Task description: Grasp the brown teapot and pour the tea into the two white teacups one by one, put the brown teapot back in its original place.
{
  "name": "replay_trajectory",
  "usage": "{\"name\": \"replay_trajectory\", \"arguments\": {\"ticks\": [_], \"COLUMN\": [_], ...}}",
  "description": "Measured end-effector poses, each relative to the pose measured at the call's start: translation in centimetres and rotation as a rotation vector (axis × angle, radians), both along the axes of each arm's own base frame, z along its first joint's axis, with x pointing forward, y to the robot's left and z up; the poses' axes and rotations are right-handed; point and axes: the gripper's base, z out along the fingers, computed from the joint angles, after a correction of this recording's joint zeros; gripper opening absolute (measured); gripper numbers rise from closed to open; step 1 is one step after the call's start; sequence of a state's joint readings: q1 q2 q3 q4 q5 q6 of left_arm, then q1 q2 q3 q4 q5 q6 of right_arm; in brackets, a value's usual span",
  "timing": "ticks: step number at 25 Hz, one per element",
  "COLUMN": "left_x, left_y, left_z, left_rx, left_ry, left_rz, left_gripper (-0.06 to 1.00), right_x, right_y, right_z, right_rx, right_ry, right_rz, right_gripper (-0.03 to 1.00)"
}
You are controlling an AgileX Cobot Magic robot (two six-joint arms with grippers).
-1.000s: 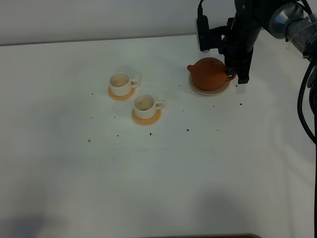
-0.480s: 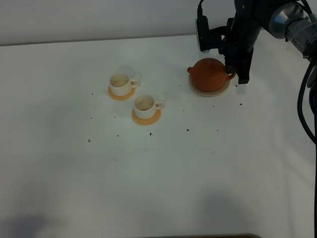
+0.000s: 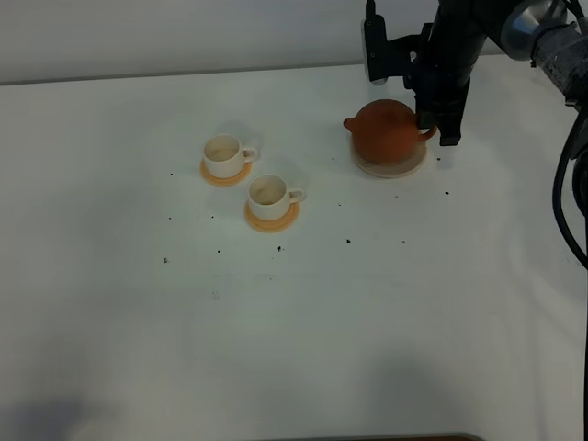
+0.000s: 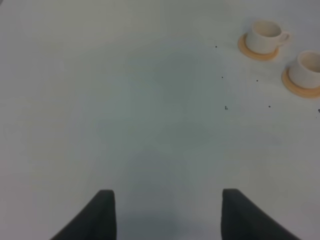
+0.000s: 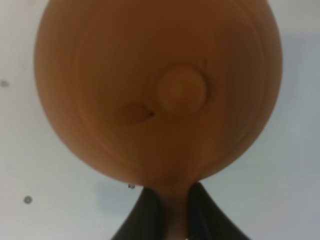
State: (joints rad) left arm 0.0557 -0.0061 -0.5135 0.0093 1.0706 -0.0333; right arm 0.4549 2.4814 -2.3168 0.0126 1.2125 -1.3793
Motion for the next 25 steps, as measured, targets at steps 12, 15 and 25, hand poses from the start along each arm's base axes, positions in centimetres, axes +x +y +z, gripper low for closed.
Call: {"name": "replay_trajectory", "arguments": {"ticks": [12, 15, 25], "left_x": [0.0, 0.0, 0.0], "left_y": [0.0, 0.0, 0.0], "left_z": [0.0, 0.0, 0.0], "left_rx": [0.0, 0.0, 0.001], "left_ry": [0.0, 0.0, 0.0], "left_rz": [0.0, 0.0, 0.001], "left_gripper": [0.47, 0.47, 0.47], "right_x": [-0.5, -1.2, -4.5], "right_y": [0.6, 1.5, 8.3], "right_z": [1.1, 2.6, 4.3], "right_rx": [0.08, 0.11, 0.17], "right_ry": [0.029, 0.014, -0.121], "right_rz": [-0.154, -0.195, -0.167], "right_gripper": [0.1, 0.1, 0.1]}}
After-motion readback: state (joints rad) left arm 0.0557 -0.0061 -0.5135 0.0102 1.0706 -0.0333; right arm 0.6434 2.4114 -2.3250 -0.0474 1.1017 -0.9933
